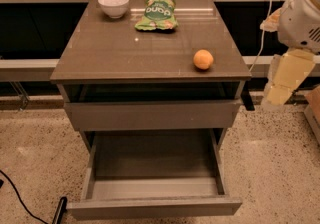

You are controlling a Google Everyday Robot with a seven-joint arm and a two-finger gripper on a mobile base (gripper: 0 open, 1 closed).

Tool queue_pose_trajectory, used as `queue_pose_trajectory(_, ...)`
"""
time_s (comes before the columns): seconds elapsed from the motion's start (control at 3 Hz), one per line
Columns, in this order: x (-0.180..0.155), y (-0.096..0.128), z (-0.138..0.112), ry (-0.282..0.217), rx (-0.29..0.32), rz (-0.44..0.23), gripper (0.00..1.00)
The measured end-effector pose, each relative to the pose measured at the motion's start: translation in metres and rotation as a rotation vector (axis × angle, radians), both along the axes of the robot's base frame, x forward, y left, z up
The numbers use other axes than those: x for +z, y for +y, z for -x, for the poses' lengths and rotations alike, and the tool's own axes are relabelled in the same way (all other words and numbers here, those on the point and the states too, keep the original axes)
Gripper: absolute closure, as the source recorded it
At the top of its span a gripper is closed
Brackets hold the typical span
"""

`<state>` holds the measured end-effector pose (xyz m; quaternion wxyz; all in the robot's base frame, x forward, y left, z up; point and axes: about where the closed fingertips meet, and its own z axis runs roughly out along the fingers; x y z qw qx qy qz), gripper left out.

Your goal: Place orange into middle drawer

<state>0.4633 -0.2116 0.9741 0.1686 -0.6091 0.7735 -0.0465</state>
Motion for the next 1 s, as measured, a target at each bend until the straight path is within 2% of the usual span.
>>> queue_pose_trajectory(0.33,-0.003,0.004,-0.057,-0.067,-0.012,-0.086,0.0)
queue_pose_trajectory(0.67,-0.02,0.001,-0.119,-0.137,-0.08,-0.298,0.0)
queue_pose_trajectory(1.0,-0.042,0.007,-0.16,-0.193,-0.143,-0.526,0.0)
